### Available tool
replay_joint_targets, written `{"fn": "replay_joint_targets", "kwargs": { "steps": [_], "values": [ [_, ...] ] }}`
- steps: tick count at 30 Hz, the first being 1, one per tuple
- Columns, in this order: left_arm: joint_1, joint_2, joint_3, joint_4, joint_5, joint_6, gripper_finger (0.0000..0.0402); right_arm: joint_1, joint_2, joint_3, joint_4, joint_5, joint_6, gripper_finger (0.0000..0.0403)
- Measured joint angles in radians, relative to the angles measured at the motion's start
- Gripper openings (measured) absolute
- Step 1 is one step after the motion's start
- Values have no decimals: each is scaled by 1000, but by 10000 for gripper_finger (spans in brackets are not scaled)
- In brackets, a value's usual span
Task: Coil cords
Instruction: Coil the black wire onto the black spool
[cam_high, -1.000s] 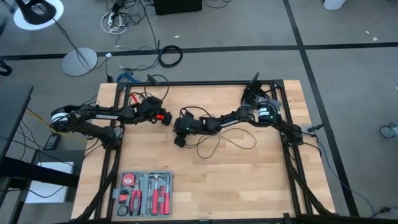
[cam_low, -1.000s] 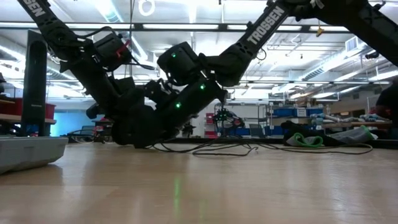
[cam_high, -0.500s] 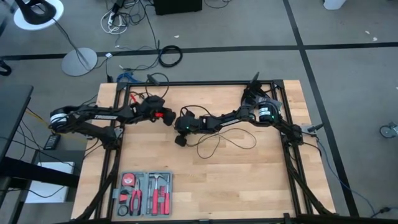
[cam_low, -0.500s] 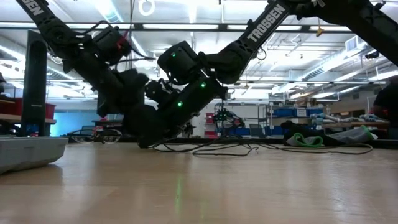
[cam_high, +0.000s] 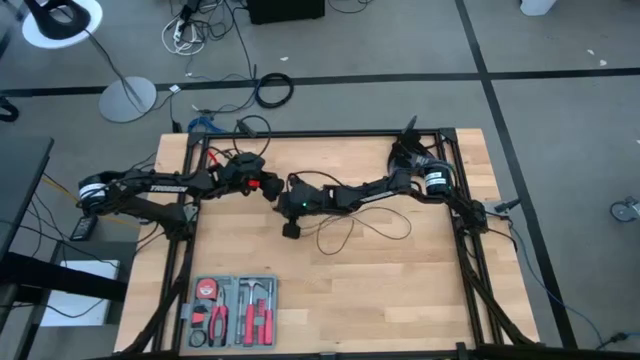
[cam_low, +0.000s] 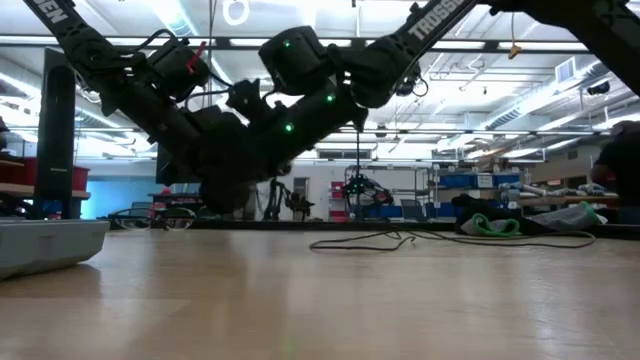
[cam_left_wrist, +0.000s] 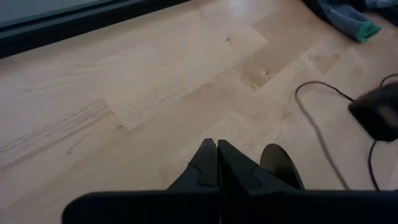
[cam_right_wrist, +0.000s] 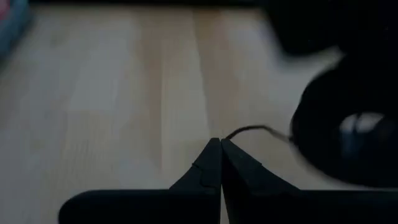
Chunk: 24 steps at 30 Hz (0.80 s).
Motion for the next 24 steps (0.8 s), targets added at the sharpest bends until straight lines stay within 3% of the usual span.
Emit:
{"fn": "replay_joint_targets", "kwargs": {
  "steps": [13, 24],
  "values": [
    [-51, 0, 0, -12, 44, -5, 0, -47, -6, 10, 23, 48, -54, 0],
    [-52, 0, 0, -66, -13, 17, 0, -49, -19, 12, -7, 89, -80, 0]
  ]
}}
